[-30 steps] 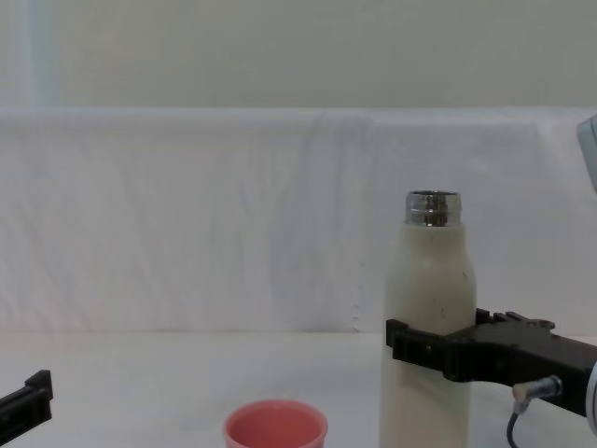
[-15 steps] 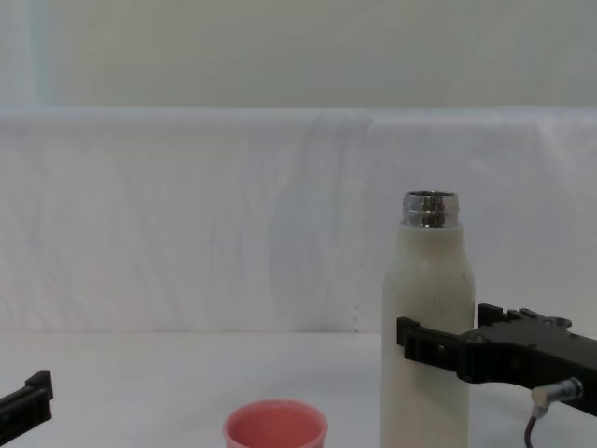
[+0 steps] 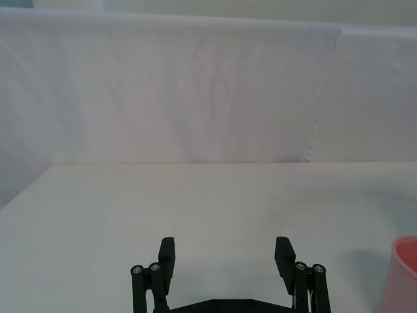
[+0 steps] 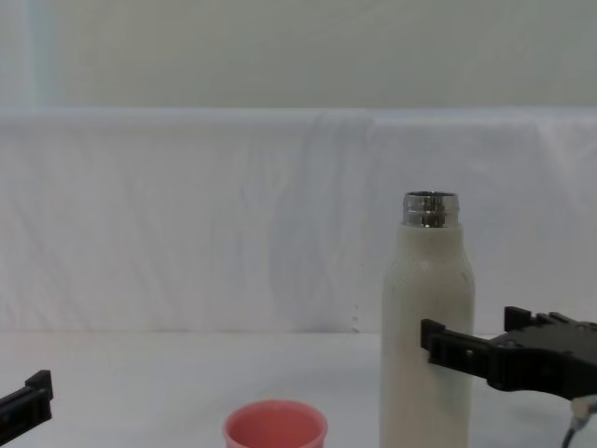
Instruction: Grasp the thermos with one hand and pour water into the cup lid.
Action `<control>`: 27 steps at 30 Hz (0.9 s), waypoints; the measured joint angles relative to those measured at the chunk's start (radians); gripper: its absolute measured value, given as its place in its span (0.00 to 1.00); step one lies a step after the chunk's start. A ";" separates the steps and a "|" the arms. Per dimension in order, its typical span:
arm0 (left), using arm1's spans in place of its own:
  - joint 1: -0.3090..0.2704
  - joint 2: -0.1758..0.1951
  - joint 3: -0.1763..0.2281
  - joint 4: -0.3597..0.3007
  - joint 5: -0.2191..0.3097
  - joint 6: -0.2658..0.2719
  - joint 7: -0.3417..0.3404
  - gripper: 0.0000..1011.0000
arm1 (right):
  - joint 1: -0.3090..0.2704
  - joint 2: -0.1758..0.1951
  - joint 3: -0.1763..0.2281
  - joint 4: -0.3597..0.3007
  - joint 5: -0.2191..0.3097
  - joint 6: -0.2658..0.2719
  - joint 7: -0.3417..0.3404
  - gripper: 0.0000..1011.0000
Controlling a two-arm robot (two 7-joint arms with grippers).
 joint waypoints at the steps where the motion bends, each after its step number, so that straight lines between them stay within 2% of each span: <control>1: 0.000 0.000 0.000 0.000 0.000 0.000 0.000 0.99 | -0.008 0.002 0.003 -0.006 0.002 -0.001 -0.001 0.99; 7: 0.000 0.000 0.000 0.000 0.000 0.000 0.000 0.99 | -0.088 0.013 0.025 -0.067 0.016 -0.021 -0.012 0.99; 13: 0.000 0.000 0.000 0.000 0.000 0.000 0.000 0.99 | -0.144 0.020 0.022 -0.097 0.027 -0.050 -0.003 0.99; 18: 0.000 0.000 0.000 0.000 0.000 0.000 0.000 0.99 | -0.170 0.024 -0.012 -0.099 0.030 -0.082 0.025 0.99; 27: 0.000 0.000 0.000 0.000 0.000 0.000 0.000 0.99 | -0.157 0.013 -0.071 -0.045 0.030 -0.116 0.058 0.99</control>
